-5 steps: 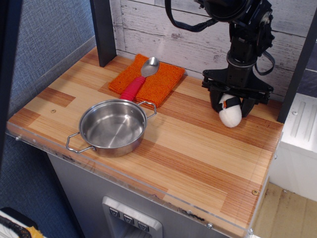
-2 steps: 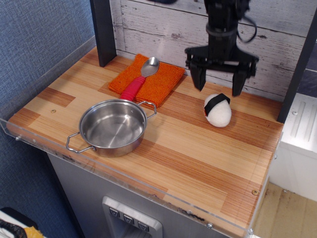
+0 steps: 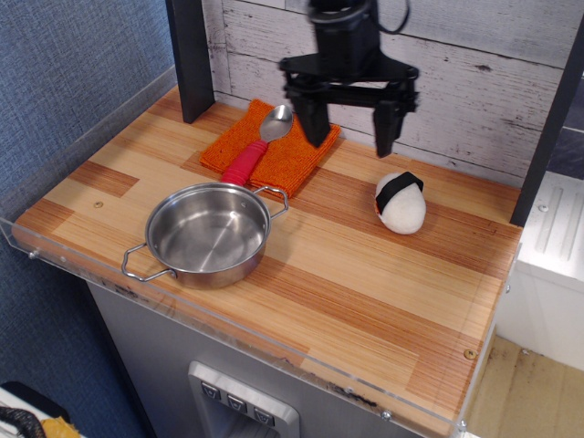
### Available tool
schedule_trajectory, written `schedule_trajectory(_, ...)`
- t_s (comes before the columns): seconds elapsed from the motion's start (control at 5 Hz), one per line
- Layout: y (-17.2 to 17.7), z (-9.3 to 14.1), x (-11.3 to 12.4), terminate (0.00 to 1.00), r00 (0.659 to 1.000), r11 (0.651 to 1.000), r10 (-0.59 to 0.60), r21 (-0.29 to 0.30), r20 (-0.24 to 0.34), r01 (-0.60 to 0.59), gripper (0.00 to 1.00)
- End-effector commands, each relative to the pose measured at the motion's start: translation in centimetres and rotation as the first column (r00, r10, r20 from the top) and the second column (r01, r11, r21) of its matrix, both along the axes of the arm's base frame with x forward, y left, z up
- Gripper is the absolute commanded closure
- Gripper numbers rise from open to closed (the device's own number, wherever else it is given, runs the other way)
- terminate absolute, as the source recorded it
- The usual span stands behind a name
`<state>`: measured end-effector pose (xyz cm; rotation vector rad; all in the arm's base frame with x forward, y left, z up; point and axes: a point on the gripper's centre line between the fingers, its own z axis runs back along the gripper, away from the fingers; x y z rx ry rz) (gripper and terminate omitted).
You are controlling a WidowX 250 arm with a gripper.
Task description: Pick up the white egg and place it on the right of the orange cloth
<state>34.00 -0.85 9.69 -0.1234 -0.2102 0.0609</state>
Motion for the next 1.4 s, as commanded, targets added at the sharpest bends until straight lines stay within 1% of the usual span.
schedule_trajectory(0.0, 2.2, 1.1, -8.4, 0.00, 0.994, 0.997, -0.027, 0.074, 0.107, 0.019, 0.00)
schedule_trajectory(0.2, 2.7, 1.4, -9.5, 0.00, 0.990, 0.996, -0.059, 0.077, 0.126, 0.049, 0.00)
schedule_trajectory(0.4, 2.8, 1.6, -8.6, 0.00, 0.993, 0.996, -0.068, 0.063, 0.096, 0.063, 0.00)
schedule_trajectory(0.6, 2.0, 2.3, -7.0, 0.00, 0.994, 0.995, -0.088, 0.052, 0.063, 0.085, 0.00)
schedule_trajectory(0.8, 1.1, 3.1, -5.7, 0.00, 0.993, 0.992, -0.108, 0.065, 0.051, 0.105, 0.00)
schedule_trajectory(1.2, 0.3, 3.3, -5.8, 0.00, 0.990, 0.985, -0.128, 0.120, 0.065, 0.120, 0.00)
